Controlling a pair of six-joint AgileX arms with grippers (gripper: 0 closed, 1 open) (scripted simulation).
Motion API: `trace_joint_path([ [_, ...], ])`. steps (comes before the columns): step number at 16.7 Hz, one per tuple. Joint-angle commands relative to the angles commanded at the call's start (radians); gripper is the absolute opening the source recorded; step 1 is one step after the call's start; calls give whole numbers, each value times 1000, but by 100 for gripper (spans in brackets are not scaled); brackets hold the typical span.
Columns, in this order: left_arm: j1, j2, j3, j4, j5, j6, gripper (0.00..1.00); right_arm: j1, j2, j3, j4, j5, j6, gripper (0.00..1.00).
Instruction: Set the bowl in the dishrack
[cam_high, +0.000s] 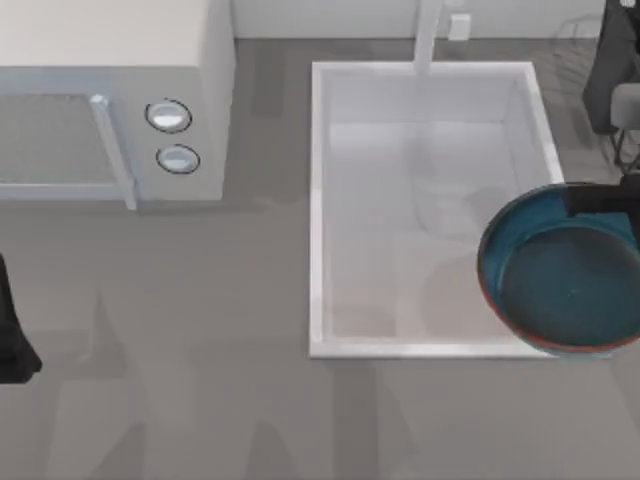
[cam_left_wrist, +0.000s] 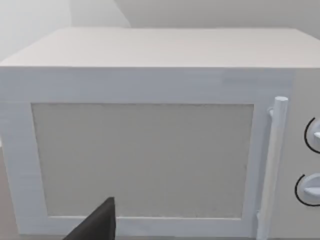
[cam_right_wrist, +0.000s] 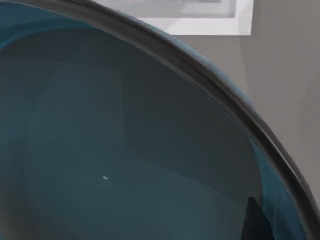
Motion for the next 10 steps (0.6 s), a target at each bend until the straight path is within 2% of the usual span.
trace_joint_path([
  [4, 0, 0, 0, 0, 0, 0, 100, -5, -31, 95, -94, 0, -4, 0],
  [10, 0, 0, 0, 0, 0, 0, 100, -10, -33, 90, -80, -8, -7, 0],
])
